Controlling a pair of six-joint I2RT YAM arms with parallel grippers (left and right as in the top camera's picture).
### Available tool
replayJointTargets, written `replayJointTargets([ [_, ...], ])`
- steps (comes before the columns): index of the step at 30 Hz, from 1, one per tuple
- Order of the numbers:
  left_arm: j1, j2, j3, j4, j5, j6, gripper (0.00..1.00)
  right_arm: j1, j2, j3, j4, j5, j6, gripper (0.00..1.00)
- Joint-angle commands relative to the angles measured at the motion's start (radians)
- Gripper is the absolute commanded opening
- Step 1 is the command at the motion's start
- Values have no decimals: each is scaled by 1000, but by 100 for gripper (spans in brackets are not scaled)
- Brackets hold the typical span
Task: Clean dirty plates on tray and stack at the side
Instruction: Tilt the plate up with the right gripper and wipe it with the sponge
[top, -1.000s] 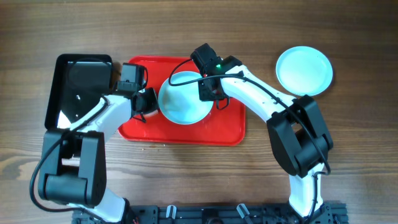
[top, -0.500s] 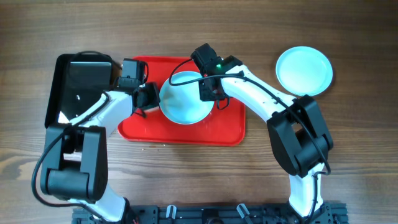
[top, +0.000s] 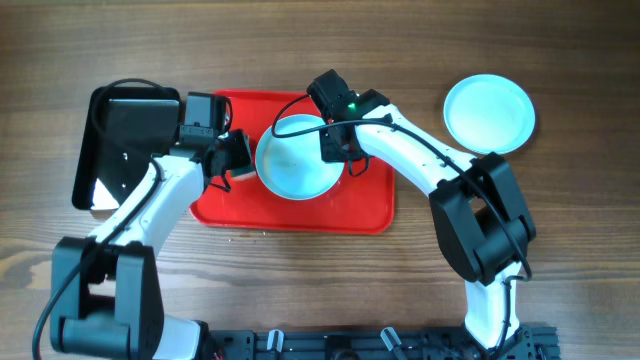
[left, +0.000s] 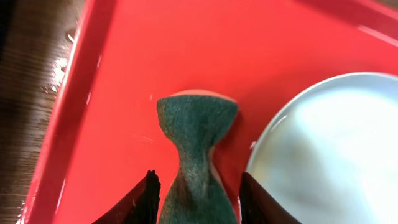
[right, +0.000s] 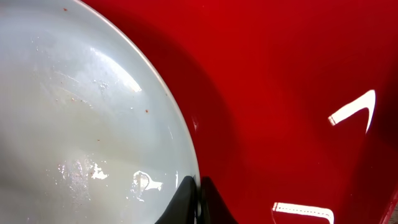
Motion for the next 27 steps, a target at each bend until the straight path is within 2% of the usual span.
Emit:
replayJointTargets([
  [1,2,92,-14,11,15,-6,38,6,-24,15,-1,1,-10,4],
  [4,2,149,-14,49,16,-6,33,6,-24,15,-1,-6,-10,4],
  [5,2,159,-14,61,16,-6,25,6,-24,15,-2,-6,-11,4],
  [6,2,164,-14,68,15,-5,5,6,-24,15,-2,-7,-10,4],
  [7,2,164,-14,68,14,-5,4,6,-24,15,-2,-10,-11,5],
  [8,2,160,-13,68,12,-5,4,6,-24,15,-2,-10,-11,12],
  [9,2,151,-11,64,11,-5,4,6,-23,15,-2,-10,-15,25],
  [10,2,135,-10,59,11,-5,4,6,-22,14,-2,-10,-18,44],
  [13,2,65,-10,51,11,-5,4,6,-22,0,10,-18,-21,62],
  [17,2,-9,-10,38,11,-5,4,6,-22,-27,66,-90,-61,63],
  [20,2,-16,-10,22,11,-2,4,6,-20,-55,109,-95,-58,51],
  [26,2,4,-31,4,11,-2,4,3,10,-90,154,-89,-28,47],
  [27,2,16,-43,15,11,-2,4,3,12,-90,155,-89,-28,43],
])
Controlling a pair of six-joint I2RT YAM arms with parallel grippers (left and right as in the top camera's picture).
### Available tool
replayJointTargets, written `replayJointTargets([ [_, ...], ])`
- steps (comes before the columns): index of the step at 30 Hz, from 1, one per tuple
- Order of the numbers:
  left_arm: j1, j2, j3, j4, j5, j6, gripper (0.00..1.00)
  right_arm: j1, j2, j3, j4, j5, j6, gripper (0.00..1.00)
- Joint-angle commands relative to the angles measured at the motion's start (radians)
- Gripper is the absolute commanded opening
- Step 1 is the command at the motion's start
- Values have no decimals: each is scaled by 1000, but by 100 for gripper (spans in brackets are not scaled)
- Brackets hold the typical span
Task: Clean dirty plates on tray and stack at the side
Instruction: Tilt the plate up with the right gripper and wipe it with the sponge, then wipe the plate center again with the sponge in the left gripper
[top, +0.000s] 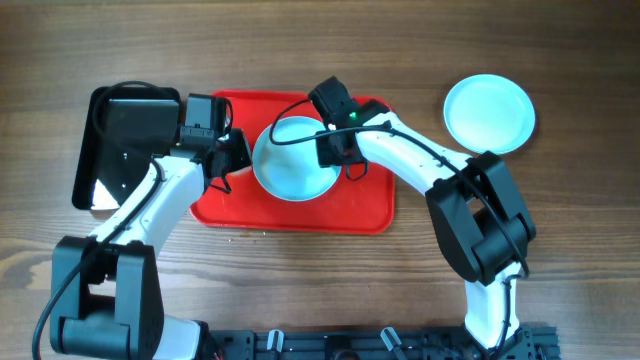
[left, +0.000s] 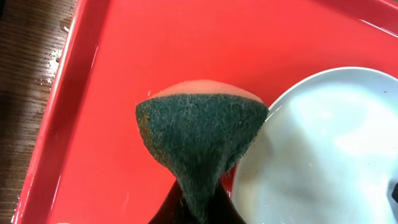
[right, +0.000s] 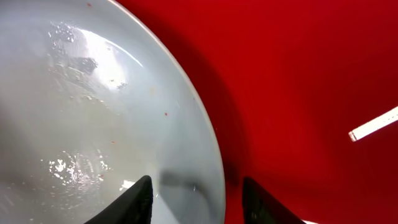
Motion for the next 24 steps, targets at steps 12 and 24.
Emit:
replayJointTargets([
  [12,0,-29,-49,17,130,5,4,0,27,-14,8,-16,5,4],
  [24,-53,-176,-43,29,144,-91,4,2,27,-14,24,-28,31,4],
])
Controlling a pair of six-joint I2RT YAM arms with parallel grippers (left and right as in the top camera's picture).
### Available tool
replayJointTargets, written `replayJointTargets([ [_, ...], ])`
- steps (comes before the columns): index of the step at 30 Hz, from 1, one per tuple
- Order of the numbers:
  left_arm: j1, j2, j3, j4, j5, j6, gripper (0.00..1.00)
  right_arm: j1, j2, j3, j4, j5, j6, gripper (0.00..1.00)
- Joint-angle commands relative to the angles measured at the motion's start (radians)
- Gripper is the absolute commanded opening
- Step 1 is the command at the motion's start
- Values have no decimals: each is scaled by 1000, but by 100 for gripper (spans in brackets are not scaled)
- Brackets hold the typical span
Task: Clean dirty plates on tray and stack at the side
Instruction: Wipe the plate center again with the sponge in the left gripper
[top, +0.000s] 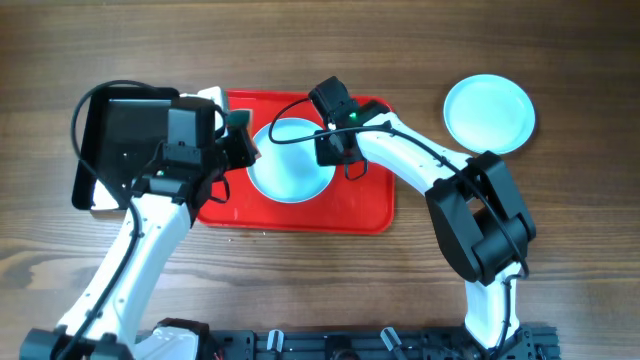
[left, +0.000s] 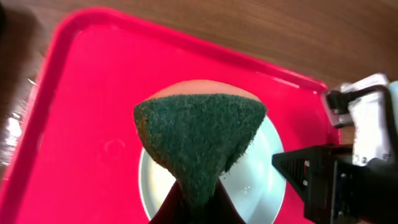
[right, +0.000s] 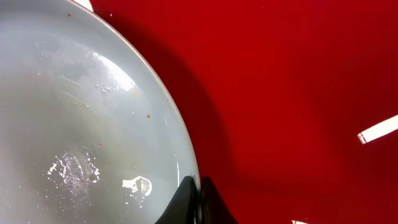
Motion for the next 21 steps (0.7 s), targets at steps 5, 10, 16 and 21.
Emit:
replayJointTargets([
  [5,-43,323,-1,98,112,-110,4,2,27,-12,4,-10,19,4],
  [10,-101,447,-1,208,154,-109,4,2,27,-12,3,-10,19,4],
  [16,-158,490,-1,170,-261,-73,4,2,27,-12,3,-10,17,4],
  [21,-153,493,-1,101,-666,-44,4,2,27,-12,-3,-10,16,4],
])
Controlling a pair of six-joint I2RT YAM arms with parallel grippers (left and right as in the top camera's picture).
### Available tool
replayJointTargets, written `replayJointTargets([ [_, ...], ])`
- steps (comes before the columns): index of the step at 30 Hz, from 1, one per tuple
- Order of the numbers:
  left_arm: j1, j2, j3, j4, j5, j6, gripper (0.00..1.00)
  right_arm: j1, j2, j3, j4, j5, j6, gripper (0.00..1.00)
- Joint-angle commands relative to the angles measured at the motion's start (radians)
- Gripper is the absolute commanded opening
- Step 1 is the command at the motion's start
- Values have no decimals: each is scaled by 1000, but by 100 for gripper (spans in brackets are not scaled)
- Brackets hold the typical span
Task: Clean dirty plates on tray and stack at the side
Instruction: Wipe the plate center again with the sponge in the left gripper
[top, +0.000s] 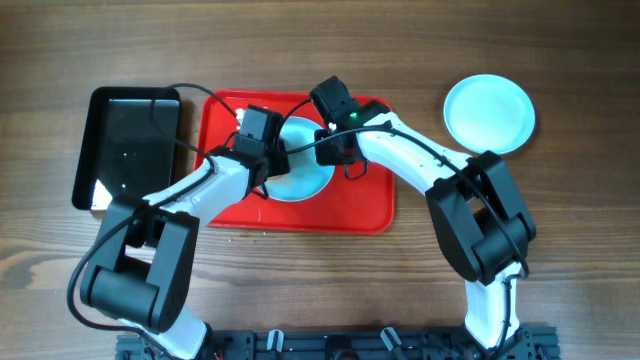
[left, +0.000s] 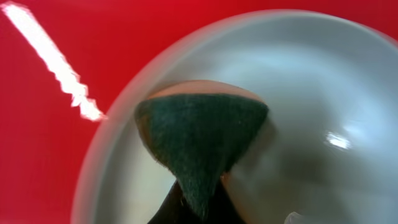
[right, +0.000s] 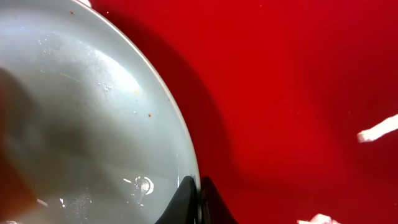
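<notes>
A pale blue plate (top: 300, 172) lies on the red tray (top: 350, 208), wet and flecked with crumbs (right: 93, 124). My left gripper (top: 268, 165) is shut on a green-and-pink sponge (left: 200, 132), which sits pressed on the plate's inner surface (left: 311, 112) near its left rim. My right gripper (right: 199, 202) is shut on the plate's right rim, pinching it between its fingers (right: 186, 199). A second pale plate (top: 489, 112) rests alone on the wood at the right.
A black tray (top: 128, 145) sits on the table left of the red one, with a cable running over it. Wooden tabletop (top: 300, 290) surrounds both trays. The two arms cross closely over the red tray's middle.
My left gripper has come from above the tray's left part down onto the plate, so the sponge now rests on its surface. The right gripper stays clamped on the rim.
At first the sponge lay between my open left fingers on the tray, right gripper pinching the plate rim. Then the left shut on the sponge while the right stood open. Then the sponge was held high and the right gripped again; now the sponge is on the plate.
</notes>
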Motion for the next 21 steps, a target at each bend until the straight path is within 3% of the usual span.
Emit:
replayJointTargets([
  [1,18,53,-30,-53,-465,35,4,4,27,-11,-6,-2,3,4],
  [8,26,23,-13,-35,-484,76,4,4,27,-11,-6,-1,3,4],
  [14,24,-224,2,-26,-169,60,4,4,26,-9,9,-2,3,4],
  [21,24,-458,2,-82,-105,1,4,4,26,-8,59,-107,-23,5],
])
